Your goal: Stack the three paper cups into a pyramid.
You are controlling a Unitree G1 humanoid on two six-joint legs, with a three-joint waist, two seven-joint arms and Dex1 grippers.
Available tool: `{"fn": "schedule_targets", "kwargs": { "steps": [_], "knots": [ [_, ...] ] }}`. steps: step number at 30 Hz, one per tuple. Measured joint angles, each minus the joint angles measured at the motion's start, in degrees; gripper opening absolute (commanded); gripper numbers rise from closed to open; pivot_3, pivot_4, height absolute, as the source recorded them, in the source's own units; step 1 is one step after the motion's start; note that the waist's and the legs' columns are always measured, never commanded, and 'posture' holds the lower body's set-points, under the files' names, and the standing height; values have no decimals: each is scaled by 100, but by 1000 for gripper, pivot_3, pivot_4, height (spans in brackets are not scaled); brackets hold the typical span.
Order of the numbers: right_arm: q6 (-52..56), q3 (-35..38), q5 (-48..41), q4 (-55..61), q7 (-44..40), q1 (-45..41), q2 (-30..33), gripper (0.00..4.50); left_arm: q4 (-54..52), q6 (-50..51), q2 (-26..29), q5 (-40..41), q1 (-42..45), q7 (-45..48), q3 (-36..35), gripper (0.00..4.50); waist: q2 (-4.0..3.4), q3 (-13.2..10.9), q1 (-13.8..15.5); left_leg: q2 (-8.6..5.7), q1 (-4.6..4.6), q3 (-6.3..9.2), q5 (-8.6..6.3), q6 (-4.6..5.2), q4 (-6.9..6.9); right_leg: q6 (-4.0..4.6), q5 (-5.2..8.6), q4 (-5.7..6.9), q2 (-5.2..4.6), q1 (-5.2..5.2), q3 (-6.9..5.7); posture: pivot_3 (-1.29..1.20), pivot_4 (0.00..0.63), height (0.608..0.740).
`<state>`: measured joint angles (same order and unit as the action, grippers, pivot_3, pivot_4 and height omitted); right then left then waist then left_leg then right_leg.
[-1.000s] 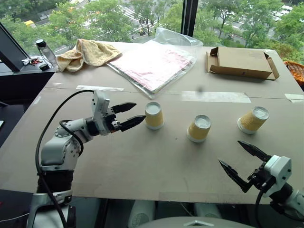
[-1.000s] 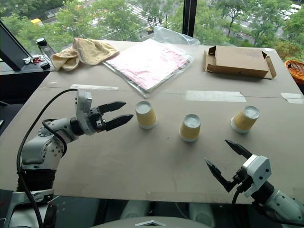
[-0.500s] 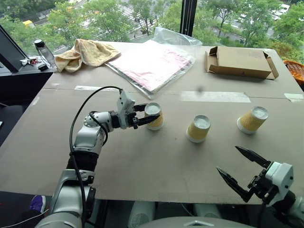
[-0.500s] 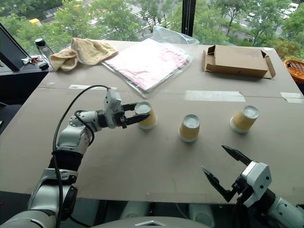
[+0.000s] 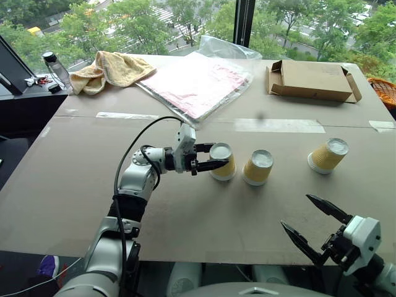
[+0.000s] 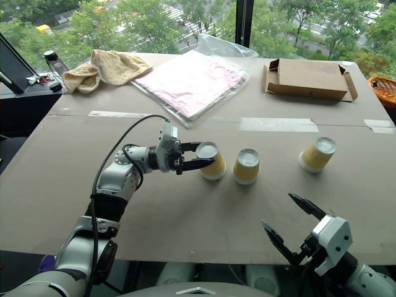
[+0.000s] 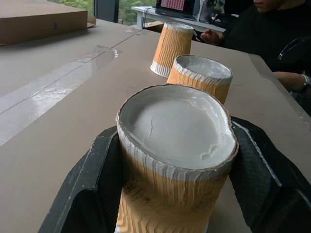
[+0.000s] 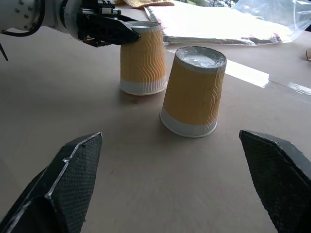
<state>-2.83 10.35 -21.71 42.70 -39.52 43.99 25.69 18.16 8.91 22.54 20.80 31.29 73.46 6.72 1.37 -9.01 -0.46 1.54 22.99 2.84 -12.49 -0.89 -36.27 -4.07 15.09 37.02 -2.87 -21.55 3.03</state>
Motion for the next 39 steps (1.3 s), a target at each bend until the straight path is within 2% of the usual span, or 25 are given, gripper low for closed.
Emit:
{"fn": "schedule_targets", "kwargs": {
  "steps": [9,11,12,13,14,17,21,26,30,34,39],
  "knots": [
    [3,-5,106,190,154,68,-61,4500,171,-692,-308,-329,-4,-84,168,2425,1,3,13,-1,-1,0,0,0,-1,1,1,0,0,2,0,0,150,740],
    [10,-6,111,201,196,72,-61,4500,198,-717,-306,-327,-4,-40,170,3489,0,4,14,-1,-1,0,0,0,-2,1,1,0,0,2,0,0,150,740],
    [11,-6,111,207,204,72,-60,4500,202,-728,-309,-332,-4,-26,177,3811,0,4,14,-1,-1,0,0,0,-2,1,1,0,0,2,0,0,150,740],
    [12,-6,111,226,225,72,-60,4500,238,-722,-305,-348,-14,-15,202,4340,0,4,9,-1,-1,0,0,0,-2,1,1,0,0,2,0,0,150,740],
    [15,-6,111,230,249,71,-61,4500,265,-696,-304,-355,-38,-17,224,4452,0,3,2,-1,-1,1,0,0,-1,1,1,0,0,1,0,0,150,740],
    [126,16,94,233,453,-21,-162,4500,113,-454,-199,-236,-145,-39,156,4452,0,3,-22,0,0,2,0,0,-1,1,0,1,1,0,0,0,150,740],
    [468,269,116,190,1007,-556,-306,4500,-490,14,127,104,-341,-76,-157,4452,-4,5,-28,2,-3,1,0,0,-1,4,2,3,0,0,0,0,150,740],
    [1094,703,340,-462,1648,-1604,-234,4500,-1608,910,706,759,-959,-176,-609,4452,-1,3,-31,2,-3,-2,0,0,-1,7,1,4,-1,0,3,0,150,740],
    [1656,964,386,-1032,1978,-2409,-90,4500,-2488,1245,1176,1102,-1531,-167,-860,4452,-9,-1,-21,2,-3,1,0,0,5,10,3,5,-1,-1,2,0,150,740],
    [2168,1079,312,-1441,2139,-3104,34,4500,-3181,1321,1272,1371,-1937,-180,-962,4452,-10,-2,-23,3,-3,-3,0,0,3,11,2,4,-2,0,4,0,150,740],
    [2923,1146,119,-1933,2377,-3926,81,4500,-3873,1534,1268,1790,-2039,-438,-976,4452,-11,-3,-22,2,-6,-3,0,1,3,10,1,7,0,-1,6,0,150,740]
  ]
}}
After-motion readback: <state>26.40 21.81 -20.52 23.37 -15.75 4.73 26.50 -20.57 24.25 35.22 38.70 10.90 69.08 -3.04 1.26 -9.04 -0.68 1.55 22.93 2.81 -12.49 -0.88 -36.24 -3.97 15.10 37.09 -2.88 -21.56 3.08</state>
